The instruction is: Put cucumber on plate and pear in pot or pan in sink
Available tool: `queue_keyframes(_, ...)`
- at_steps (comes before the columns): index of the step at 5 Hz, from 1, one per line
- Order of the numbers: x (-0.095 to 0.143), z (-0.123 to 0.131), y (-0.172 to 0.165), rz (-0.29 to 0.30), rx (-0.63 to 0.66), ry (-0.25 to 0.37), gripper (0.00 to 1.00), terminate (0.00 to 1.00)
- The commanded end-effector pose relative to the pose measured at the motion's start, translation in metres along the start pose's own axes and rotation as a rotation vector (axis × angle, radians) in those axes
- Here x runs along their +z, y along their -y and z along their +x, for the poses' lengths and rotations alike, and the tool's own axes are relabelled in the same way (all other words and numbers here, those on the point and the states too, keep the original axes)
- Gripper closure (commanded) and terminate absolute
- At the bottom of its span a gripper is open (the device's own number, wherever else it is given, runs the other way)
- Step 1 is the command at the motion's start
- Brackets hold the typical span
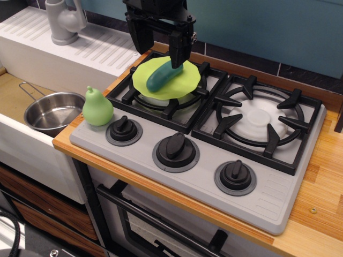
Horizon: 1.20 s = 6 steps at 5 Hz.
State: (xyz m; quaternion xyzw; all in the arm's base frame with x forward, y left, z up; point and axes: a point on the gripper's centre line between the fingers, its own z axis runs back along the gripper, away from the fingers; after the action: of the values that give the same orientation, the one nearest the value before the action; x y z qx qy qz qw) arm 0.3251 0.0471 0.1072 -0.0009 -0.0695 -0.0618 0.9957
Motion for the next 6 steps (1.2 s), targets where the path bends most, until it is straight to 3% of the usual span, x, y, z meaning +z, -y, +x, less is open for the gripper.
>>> queue_keyframes(1, 0.033, -0.037, -0.006, 0.029, 0.048, 0.063, 0.00, 0.00)
queue_keyframes(3, 0.036, -0.065, -0.020, 0.051, 0.081, 0.128, 0.00, 0.00)
queue_keyframes(5, 0.030, -0.065, -0.042, 0.116, 0.055, 0.202, 0.00, 0.00)
queue_keyframes(6, 0.031, -0.066, -0.052, 0.152, 0.043, 0.210, 0.00, 0.00)
